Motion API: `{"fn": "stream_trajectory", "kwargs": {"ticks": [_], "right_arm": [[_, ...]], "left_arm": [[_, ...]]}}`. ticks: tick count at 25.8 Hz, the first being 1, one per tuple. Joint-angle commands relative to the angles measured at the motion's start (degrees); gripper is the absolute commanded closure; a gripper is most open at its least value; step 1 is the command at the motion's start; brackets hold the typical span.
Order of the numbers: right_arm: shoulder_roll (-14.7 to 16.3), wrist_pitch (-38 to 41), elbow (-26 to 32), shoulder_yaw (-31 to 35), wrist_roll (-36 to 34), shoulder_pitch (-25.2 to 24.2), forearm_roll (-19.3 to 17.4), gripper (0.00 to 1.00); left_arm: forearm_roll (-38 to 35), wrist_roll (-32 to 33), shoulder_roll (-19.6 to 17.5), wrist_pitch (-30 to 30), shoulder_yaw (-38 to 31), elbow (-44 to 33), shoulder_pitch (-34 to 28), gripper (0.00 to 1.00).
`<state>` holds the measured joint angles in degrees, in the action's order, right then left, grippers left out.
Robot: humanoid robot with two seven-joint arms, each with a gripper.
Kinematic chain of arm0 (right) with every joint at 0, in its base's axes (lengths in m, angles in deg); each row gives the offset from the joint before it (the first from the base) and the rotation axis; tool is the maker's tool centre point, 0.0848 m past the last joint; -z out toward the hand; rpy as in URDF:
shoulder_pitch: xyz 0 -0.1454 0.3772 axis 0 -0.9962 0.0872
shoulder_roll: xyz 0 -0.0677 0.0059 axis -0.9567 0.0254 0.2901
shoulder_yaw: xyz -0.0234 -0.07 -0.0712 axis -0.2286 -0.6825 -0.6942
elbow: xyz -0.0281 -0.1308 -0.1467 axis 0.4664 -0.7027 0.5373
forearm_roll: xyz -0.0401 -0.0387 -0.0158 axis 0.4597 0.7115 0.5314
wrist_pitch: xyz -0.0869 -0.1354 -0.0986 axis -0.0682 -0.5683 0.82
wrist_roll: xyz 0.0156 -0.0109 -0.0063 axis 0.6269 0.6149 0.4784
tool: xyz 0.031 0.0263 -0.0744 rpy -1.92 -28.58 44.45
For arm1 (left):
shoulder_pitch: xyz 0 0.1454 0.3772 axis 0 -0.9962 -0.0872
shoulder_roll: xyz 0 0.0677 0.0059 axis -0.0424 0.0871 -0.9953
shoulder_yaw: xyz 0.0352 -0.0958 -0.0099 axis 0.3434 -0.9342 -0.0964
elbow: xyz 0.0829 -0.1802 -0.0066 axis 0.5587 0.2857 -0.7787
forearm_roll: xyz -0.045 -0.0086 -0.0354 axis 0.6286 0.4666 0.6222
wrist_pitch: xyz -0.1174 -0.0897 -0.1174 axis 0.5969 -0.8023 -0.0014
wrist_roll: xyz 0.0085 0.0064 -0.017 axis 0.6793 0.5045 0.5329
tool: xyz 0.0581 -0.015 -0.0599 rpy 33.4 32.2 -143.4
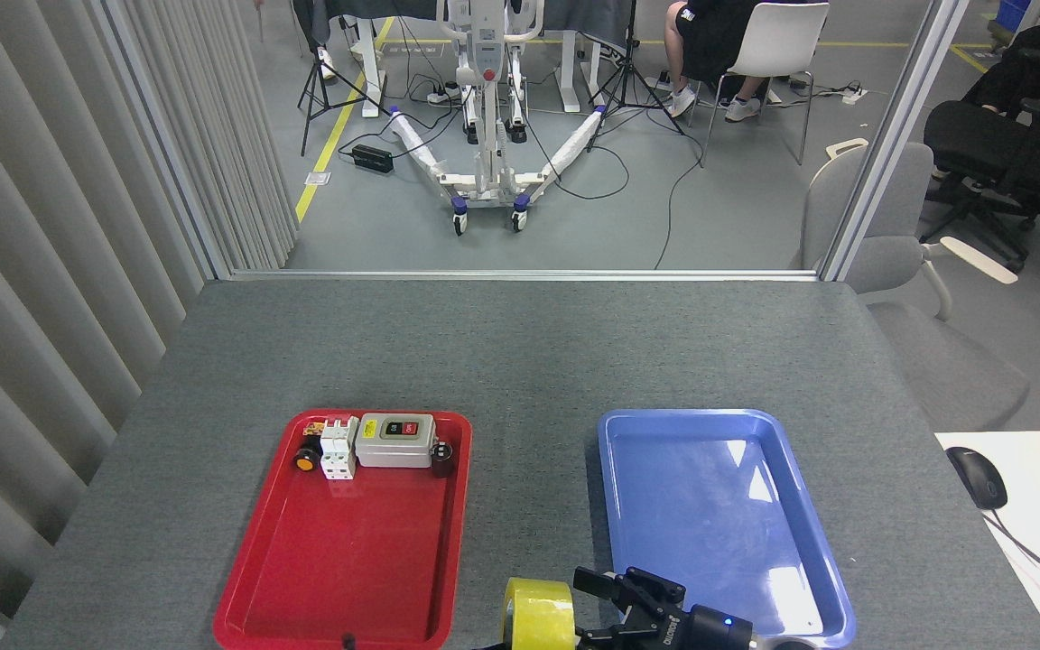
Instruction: Place and move tape with both arms
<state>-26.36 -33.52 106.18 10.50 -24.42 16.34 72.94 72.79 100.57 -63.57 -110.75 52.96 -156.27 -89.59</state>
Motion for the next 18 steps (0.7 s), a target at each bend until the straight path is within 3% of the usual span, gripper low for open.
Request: {"fn": "stream_trajectory", "kwargs": {"ticks": [1,5,11,18], "right_arm": [[-0.58,0.0,-0.11,-0.29,0.12,0.32,0.85,0.12],[-1.54,0.0,-1.17,-0.38,0.12,0.76,2.53,0.21],[-2.25,0.0,-4.59,-1.87,0.12,3.14,2.53,0.38],[-2.33,0.0,-5.56,-3.37,0.12,4.45,2.53,0.44]], "left_arm": [[0.0,0.16,0.0,-0.04,-0.2,0.0,0.0,1.0],[0.09,0.42,0.0,-0.04,-0.55,0.0,0.0,1.0],[4.92,6.75,-0.09,-0.04,-1.35,-0.35,-0.09,1.0],[9.49,12.82,-0.18,-0.04,-2.14,-0.35,-0.18,1.0]]}}
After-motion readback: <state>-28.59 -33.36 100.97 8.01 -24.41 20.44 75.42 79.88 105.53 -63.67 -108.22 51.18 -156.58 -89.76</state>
